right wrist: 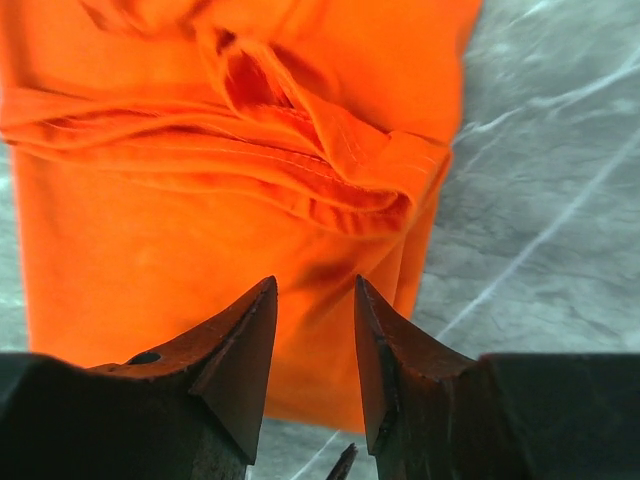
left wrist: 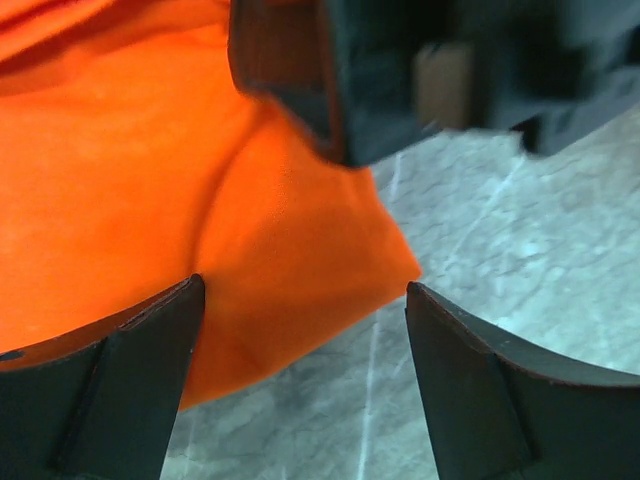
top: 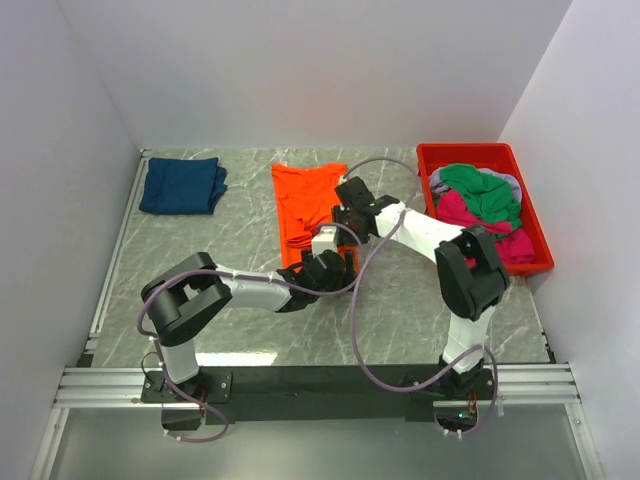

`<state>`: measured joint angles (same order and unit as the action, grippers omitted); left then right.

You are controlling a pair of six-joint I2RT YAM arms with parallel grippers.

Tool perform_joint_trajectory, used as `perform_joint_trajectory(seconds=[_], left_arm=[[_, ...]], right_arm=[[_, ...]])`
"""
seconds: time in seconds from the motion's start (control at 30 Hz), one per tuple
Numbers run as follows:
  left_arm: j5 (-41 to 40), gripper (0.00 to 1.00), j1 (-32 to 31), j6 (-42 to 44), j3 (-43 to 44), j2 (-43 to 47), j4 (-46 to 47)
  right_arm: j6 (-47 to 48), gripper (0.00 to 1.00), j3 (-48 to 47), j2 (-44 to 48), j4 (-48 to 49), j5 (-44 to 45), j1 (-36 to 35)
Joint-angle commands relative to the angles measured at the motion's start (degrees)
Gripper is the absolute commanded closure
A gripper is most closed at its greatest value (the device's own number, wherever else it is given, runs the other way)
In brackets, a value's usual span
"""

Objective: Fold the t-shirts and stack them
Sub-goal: Fold the tshirt

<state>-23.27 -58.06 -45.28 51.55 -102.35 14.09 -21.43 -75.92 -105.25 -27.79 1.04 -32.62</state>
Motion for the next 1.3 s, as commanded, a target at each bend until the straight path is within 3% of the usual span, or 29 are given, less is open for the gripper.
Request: perform_joint_trajectory(seconds=[0.0, 0.23, 0.63, 0.73, 1.03, 1.27], left_arm=[[-0.3, 0.12, -0.4, -0.9, -1.1, -0.3, 2.5], [-0.1, 0.12, -1.2, -1.3, -4.6, 1.2, 2.1], [-2.1, 0.12, -4.7, -4.8, -13.7, 4.4, 1.6], [-3.0, 0.12, -6.4, -6.0, -14.5, 6.2, 0.3], [-6.4, 0.1, -12.2, -5.6, -8.8, 11.8, -7.5], [-11.3, 0.01, -12.5, -3.1, -4.4, 21.4, -12.7]], right_arm=[[1.1, 0.56, -2.0, -2.6, 0.2, -2.2, -0.1], [1.2, 0.56, -6.9, -8.5, -3.2, 2.4, 0.1], [2.7, 0.56, -25.1, -19.7, -10.9, 9.5, 2.9], [3.0, 0.56, -25.4, -20.8, -10.9, 9.5, 3.3], [2.2, 0.56, -17.6, -10.2, -7.3, 7.9, 3.4], [0.8, 0.56, -6.6, 5.7, -4.7, 6.1, 2.7]])
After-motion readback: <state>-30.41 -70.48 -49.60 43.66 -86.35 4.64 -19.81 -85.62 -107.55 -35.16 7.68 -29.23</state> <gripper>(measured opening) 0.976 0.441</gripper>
